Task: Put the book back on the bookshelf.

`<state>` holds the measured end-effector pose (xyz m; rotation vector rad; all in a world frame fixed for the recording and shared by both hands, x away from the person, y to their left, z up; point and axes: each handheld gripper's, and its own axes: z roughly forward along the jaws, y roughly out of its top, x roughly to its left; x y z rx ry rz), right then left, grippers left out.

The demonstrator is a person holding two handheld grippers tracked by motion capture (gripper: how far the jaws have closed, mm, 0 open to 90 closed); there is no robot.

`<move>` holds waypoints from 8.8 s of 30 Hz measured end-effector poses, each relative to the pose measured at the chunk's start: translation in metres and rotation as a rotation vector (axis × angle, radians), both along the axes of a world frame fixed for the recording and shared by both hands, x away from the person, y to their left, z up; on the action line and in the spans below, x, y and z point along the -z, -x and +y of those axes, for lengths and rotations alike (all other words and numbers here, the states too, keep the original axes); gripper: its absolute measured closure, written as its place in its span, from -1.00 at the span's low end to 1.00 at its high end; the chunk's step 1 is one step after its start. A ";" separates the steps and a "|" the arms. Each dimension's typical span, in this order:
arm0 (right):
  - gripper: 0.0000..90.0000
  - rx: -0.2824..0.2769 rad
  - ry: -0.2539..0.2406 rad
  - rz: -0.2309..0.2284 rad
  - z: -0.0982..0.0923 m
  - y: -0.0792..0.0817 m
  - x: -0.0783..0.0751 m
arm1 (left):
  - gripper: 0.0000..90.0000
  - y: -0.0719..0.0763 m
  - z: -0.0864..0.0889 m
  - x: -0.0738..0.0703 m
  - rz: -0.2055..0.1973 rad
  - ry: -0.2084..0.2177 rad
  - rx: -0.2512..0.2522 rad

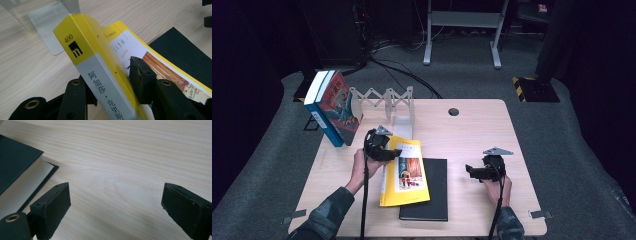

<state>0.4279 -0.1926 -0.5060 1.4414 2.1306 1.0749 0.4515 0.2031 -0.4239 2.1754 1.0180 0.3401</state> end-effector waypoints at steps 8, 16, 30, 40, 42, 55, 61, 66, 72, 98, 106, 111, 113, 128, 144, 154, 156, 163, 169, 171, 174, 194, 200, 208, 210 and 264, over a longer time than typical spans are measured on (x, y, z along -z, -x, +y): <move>-0.85 0.049 0.082 -0.005 -0.011 -0.002 0.013 | 0.41 0.002 0.000 -0.001 -0.019 0.017 0.000; -0.83 0.065 0.095 -0.007 -0.015 -0.002 0.022 | 0.45 0.002 0.002 -0.005 -0.022 0.043 0.014; -0.82 0.065 0.109 -0.015 -0.012 -0.002 0.023 | 0.59 0.003 0.009 -0.025 -0.092 0.118 -0.024; -0.82 0.063 0.110 -0.015 -0.013 -0.002 0.022 | 0.69 0.013 0.029 -0.063 -0.219 0.193 -0.047; -0.82 0.064 0.109 -0.018 -0.013 -0.002 0.023 | 0.69 0.017 0.030 -0.070 -0.271 0.150 -0.062; -0.81 0.064 0.113 -0.015 -0.012 -0.002 0.022 | 0.69 0.017 0.060 -0.091 -0.389 0.218 -0.192; -0.81 0.067 0.112 -0.016 -0.012 -0.002 0.023 | 0.69 0.015 0.075 -0.096 -0.454 0.223 -0.281; -0.81 0.068 0.111 -0.017 -0.012 -0.002 0.023 | 0.68 0.012 0.086 -0.097 -0.509 0.218 -0.364; -0.80 0.059 0.114 -0.018 -0.012 -0.002 0.022 | 0.69 0.004 0.092 -0.093 -0.549 0.226 -0.429; -0.78 0.058 0.111 -0.017 -0.012 -0.002 0.022 | 0.68 -0.053 0.083 -0.060 -0.592 0.224 -0.526; -0.77 0.057 0.110 -0.018 -0.012 -0.001 0.022 | 0.68 -0.067 0.076 -0.041 -0.572 0.234 -0.535; -0.76 0.056 0.110 -0.019 -0.012 -0.001 0.022 | 0.68 -0.061 0.073 -0.033 -0.584 0.238 -0.516; -0.76 0.055 0.110 -0.020 -0.012 -0.001 0.022 | 0.68 -0.059 0.073 -0.033 -0.580 0.232 -0.505; -0.75 0.048 0.115 -0.025 -0.012 -0.001 0.022 | 0.67 -0.035 0.078 -0.039 -0.474 0.221 -0.432; -0.74 0.052 0.111 -0.023 -0.011 -0.001 0.022 | 0.64 -0.001 0.102 -0.033 -0.393 0.194 -0.418; -0.74 0.053 0.109 -0.024 -0.011 -0.001 0.022 | 0.54 0.001 0.107 -0.036 -0.342 0.165 -0.388; -0.74 0.052 0.109 -0.024 -0.011 -0.001 0.022 | 0.45 -0.001 0.107 -0.036 -0.339 0.166 -0.387; -0.73 0.052 0.108 -0.024 -0.011 -0.001 0.022 | 0.28 -0.009 0.103 -0.043 -0.339 0.145 -0.377; -0.73 0.050 0.109 -0.025 -0.011 -0.001 0.022 | 0.15 -0.019 0.102 -0.055 -0.336 0.126 -0.367; -0.73 0.050 0.109 -0.025 -0.011 -0.001 0.022 | 0.11 -0.022 0.101 -0.058 -0.333 0.111 -0.370; -0.73 0.050 0.108 -0.024 -0.011 -0.001 0.022 | 0.10 -0.026 0.099 -0.061 -0.329 0.087 -0.363; -0.72 0.047 0.105 -0.027 -0.012 -0.001 0.022 | 0.67 -0.048 0.092 -0.059 -0.365 0.145 -0.468; -0.72 0.039 0.112 -0.028 -0.013 -0.001 0.022 | 0.67 -0.061 0.083 -0.061 -0.372 0.169 -0.489; -0.72 0.039 0.112 -0.028 -0.013 -0.001 0.022 | 0.67 -0.081 0.074 -0.062 -0.364 0.185 -0.523; -0.72 0.039 0.112 -0.028 -0.013 -0.001 0.022 | 0.67 -0.085 0.072 -0.061 -0.359 0.193 -0.530; -0.70 0.041 0.111 -0.027 -0.012 0.000 0.022 | -0.42 -0.070 0.104 -0.045 -0.293 0.171 -0.622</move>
